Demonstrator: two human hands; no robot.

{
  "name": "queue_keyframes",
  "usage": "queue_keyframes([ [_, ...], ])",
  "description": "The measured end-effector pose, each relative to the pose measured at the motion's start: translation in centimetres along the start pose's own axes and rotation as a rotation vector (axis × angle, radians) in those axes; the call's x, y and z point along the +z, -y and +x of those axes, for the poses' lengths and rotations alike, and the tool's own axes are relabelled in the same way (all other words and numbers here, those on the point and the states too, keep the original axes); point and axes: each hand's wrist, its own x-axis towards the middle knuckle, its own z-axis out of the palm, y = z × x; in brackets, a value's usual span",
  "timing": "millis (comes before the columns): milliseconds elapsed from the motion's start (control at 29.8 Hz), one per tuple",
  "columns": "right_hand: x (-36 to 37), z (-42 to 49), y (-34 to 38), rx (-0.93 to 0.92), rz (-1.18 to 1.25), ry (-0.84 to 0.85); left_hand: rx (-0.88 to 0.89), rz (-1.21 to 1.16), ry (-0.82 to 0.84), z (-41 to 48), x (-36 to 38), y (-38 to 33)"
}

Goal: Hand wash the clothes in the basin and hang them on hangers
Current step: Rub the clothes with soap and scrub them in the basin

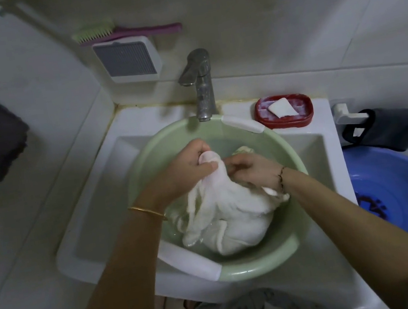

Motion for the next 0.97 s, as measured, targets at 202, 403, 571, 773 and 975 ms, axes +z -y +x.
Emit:
queue_keyframes([
  [202, -0.2, 0.7, 0.6, 0.052, -0.012, 0.121, 0.030, -0.059, 0.057, -1.2, -2.0, -1.9],
  [403, -3.2, 0.4, -0.8, 0.218, 0.508, -0.062, -0.127, 0.473, -0.093, -1.0, -3.1, 1.5],
  [571, -2.8, 0.7, -1.2, 0.388, 0.866, 0.070, -0.137, 0.404, -0.229, 0.0, -1.0, 2.8],
  [773, -0.8, 2.4, -0.2, 0.387, 1.646, -0.503, -0.231, -0.763, -0.221, -0.2, 3.5, 1.7],
  [975, 2.3, 4.0, 2.3, 0.226, 1.229, -0.939, -0.303, -1.349, -0.204, 0.5, 7.1, 0.7],
])
